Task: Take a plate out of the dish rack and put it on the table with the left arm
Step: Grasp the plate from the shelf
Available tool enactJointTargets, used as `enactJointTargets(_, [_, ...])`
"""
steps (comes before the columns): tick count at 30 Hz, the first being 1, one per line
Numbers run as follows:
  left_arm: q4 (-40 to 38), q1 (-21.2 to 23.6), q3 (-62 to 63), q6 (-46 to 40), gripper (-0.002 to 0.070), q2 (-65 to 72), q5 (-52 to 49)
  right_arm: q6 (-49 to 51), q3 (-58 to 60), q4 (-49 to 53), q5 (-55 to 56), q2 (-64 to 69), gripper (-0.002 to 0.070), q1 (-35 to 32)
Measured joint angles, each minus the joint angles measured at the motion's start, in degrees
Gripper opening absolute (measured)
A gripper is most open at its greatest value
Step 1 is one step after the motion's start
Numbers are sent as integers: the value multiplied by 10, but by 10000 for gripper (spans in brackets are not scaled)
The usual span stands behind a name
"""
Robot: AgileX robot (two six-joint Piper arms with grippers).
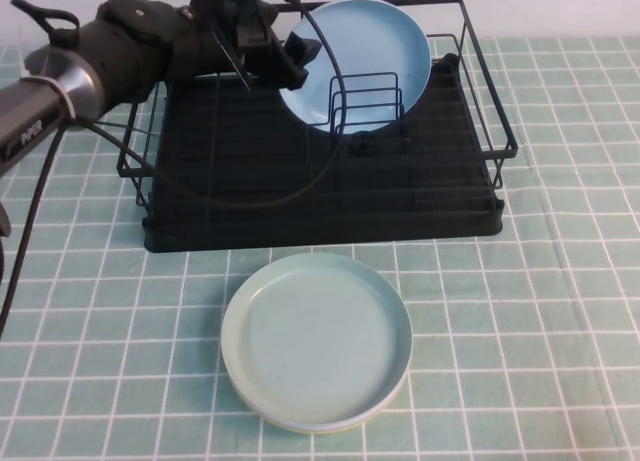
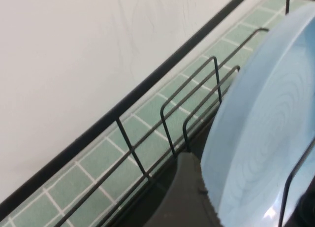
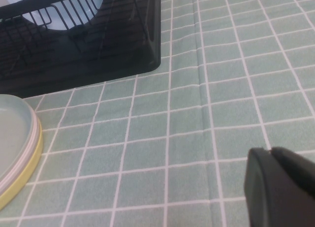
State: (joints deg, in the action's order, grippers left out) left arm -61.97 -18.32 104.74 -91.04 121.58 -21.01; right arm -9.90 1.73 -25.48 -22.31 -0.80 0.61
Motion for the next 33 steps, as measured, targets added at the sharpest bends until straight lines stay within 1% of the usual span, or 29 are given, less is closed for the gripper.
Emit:
enactJointTargets(5, [-125,0,1,-102,512,16,13,0,0,0,0,0,-18,0])
enactJointTargets(8, [-184,0,9,-142,512,33,19,0,0,0,0,0,-18,0])
enactJointTargets(13, [-243,0,23,-174,511,61,25,0,0,0,0,0,-18,0])
enactJointTargets(15, [-265,0,26,-185,496,69,26,0,0,0,0,0,-18,0])
enactJointTargets(17, [-285,0,26,-194,442,71,29,0,0,0,0,0,-18,0])
enactJointTargets(18, [-290,0,26,-197,398,71,29,0,0,0,0,0,-18,0])
enactJointTargets(21, [-305,0,29,-210,242,71,30,0,0,0,0,0,-18,0])
enactJointTargets(22, [-307,0,29,-214,169,71,30,0,0,0,0,0,-18,0])
enactJointTargets(23, [-308,0,29,-217,122,71,31,0,0,0,0,0,-18,0])
enactJointTargets(25, [-308,0,29,-225,57,71,35,0,0,0,0,0,-18,0])
enactJointTargets(28, [-306,0,29,-226,23,65,36,0,0,0,0,0,-18,0])
enactJointTargets(33, [-284,0,29,-226,13,24,37,0,0,0,0,0,-18,0])
